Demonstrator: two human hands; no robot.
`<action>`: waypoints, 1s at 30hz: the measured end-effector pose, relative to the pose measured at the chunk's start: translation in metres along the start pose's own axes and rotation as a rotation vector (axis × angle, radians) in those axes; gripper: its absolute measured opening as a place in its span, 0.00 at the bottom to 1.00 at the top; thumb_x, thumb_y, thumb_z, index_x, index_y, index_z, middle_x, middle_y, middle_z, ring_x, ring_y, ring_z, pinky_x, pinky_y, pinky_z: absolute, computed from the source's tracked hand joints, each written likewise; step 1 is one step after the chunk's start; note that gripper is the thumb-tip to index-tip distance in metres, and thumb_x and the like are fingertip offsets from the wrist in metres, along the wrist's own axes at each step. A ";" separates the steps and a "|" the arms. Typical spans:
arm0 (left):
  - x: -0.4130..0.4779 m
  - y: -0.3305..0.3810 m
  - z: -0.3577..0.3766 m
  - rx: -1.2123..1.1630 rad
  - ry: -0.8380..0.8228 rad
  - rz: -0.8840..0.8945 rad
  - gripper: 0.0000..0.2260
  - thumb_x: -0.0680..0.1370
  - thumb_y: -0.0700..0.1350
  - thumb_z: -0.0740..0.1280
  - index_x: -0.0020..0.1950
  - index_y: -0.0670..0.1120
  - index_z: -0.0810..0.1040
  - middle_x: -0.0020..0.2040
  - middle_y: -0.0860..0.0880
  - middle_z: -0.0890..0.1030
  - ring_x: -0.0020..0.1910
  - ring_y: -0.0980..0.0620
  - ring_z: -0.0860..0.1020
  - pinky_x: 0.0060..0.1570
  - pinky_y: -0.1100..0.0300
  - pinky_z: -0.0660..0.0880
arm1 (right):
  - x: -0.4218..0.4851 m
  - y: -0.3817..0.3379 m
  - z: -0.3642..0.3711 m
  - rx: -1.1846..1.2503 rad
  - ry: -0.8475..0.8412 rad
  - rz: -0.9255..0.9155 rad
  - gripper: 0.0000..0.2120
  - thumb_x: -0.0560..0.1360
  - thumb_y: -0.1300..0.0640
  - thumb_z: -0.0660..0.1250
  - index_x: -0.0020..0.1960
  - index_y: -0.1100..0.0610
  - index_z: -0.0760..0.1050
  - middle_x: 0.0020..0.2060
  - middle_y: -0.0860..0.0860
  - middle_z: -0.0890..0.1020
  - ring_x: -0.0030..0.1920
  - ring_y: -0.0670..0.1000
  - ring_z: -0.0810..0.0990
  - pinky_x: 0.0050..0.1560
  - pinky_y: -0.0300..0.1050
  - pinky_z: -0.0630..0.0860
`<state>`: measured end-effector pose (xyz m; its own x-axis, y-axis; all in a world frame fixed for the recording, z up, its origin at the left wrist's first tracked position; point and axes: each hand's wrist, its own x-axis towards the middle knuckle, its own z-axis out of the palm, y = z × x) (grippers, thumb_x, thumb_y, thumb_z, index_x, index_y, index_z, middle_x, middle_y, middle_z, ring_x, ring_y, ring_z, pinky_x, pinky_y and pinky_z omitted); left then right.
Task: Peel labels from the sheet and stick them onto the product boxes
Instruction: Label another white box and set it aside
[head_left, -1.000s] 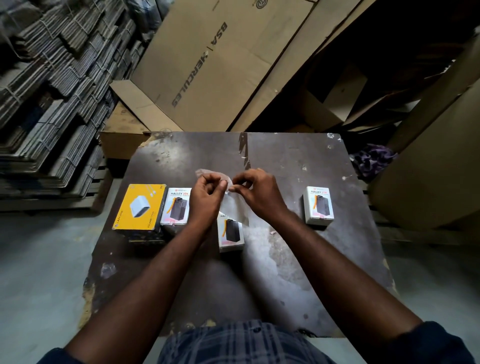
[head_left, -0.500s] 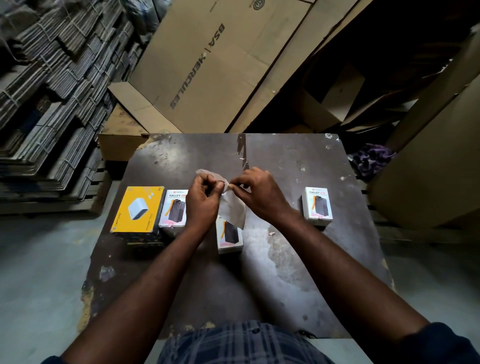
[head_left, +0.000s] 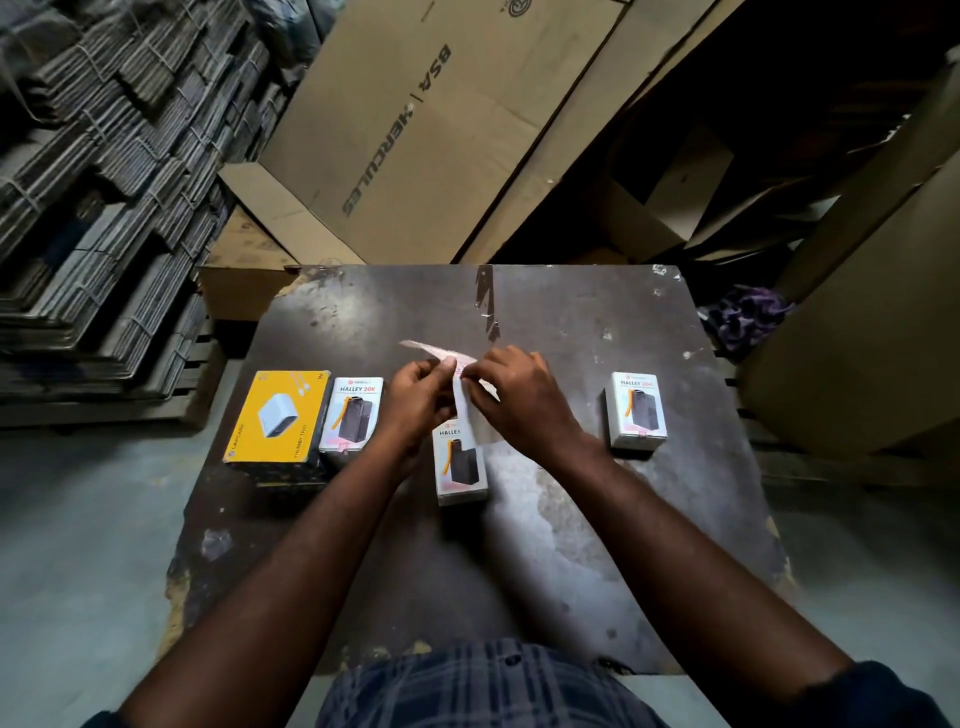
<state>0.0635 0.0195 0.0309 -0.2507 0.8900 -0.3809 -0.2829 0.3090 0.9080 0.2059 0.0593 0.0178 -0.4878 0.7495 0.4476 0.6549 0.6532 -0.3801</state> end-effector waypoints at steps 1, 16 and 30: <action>0.000 -0.001 0.000 -0.009 0.024 -0.010 0.10 0.82 0.43 0.63 0.58 0.38 0.75 0.47 0.40 0.80 0.42 0.49 0.81 0.41 0.60 0.80 | -0.001 0.000 -0.001 0.002 0.000 -0.008 0.07 0.77 0.53 0.65 0.48 0.53 0.80 0.43 0.49 0.81 0.46 0.54 0.78 0.45 0.49 0.69; 0.008 -0.006 -0.008 -0.060 0.083 -0.086 0.05 0.82 0.39 0.61 0.47 0.44 0.74 0.43 0.45 0.83 0.41 0.51 0.83 0.46 0.56 0.81 | -0.009 0.000 -0.001 0.303 0.031 0.113 0.05 0.79 0.55 0.66 0.50 0.55 0.80 0.45 0.47 0.84 0.42 0.49 0.79 0.46 0.50 0.75; 0.066 -0.055 -0.010 0.258 0.085 -0.193 0.04 0.82 0.39 0.63 0.50 0.44 0.76 0.45 0.43 0.81 0.36 0.52 0.78 0.29 0.65 0.76 | -0.033 0.018 -0.006 0.894 0.014 0.767 0.07 0.79 0.58 0.69 0.45 0.59 0.83 0.37 0.52 0.85 0.33 0.44 0.81 0.36 0.37 0.76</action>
<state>0.0530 0.0576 -0.0459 -0.2944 0.7790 -0.5536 -0.0916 0.5536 0.8277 0.2371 0.0452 0.0011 -0.1324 0.9815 -0.1384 0.1343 -0.1206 -0.9836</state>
